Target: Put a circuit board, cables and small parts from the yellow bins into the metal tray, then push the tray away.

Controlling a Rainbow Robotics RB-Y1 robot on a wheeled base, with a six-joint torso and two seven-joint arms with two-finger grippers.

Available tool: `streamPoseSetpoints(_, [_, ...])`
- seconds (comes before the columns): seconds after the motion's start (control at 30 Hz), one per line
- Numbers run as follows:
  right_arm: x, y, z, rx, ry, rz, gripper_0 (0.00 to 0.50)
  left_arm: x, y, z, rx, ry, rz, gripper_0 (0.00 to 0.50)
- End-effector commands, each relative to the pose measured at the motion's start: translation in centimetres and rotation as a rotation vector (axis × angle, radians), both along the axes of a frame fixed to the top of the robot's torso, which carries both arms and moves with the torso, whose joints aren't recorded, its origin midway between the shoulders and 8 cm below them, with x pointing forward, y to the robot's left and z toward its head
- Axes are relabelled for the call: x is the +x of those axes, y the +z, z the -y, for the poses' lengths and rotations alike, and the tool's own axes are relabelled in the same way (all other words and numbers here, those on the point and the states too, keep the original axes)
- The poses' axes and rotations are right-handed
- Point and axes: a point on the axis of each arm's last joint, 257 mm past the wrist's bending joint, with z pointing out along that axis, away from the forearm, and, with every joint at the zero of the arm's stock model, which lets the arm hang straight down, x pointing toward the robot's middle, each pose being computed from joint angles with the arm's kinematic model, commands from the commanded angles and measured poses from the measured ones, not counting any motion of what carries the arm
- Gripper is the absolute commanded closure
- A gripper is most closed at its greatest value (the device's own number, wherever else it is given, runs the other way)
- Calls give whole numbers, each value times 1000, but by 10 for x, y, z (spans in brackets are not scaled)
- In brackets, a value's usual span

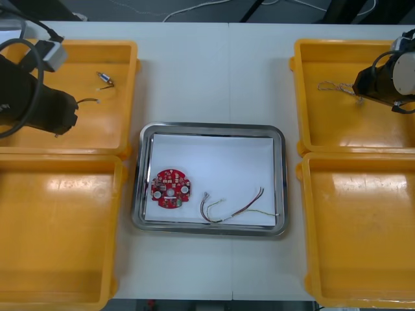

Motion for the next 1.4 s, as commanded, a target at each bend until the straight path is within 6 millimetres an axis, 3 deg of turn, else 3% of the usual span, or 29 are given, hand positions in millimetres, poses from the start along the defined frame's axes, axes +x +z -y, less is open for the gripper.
streamPoseSetpoints(0.03, [15, 21, -21, -54, 71, 33, 0, -17, -17, 33, -35, 67, -24, 500])
streamPoseSetpoints(0.2, [11, 6, -19, -62, 70, 0, 0, -26, -37, 65, -62, 97, -60, 500])
streamPoseSetpoints(0.47, [8, -7, -14, -71, 69, -29, 0, -23, -56, 108, -88, 162, -106, 500])
streamPoseSetpoints(0.5, [8, -7, -14, -72, 71, -29, 17, -21, -57, 115, -87, 170, -103, 500])
streamPoseSetpoints(0.53, [7, -7, -14, -73, 72, -31, 63, -21, -59, 117, -84, 174, -103, 500])
streamPoseSetpoints(0.57, [7, -7, -13, -73, 70, -31, 187, -20, -63, 123, -85, 183, -107, 500])
streamPoseSetpoints(0.6, [8, -7, -14, -71, 70, -30, 382, -19, -66, 128, -83, 187, -111, 500])
streamPoseSetpoints(0.67, [8, -7, -13, -74, 71, -30, 489, -16, -69, 133, -82, 193, -117, 500])
streamPoseSetpoints(1.03, [4, 12, -10, -113, 107, -34, 500, 12, -85, 149, -55, 205, -124, 500])
streamPoseSetpoints(1.27, [-28, 32, -11, -136, 162, -149, 500, 29, -90, 157, -26, 186, -121, 500])
streamPoseSetpoints(1.4, [-47, 27, -12, -98, 216, -218, 500, 39, -96, 158, -7, 168, -118, 500])
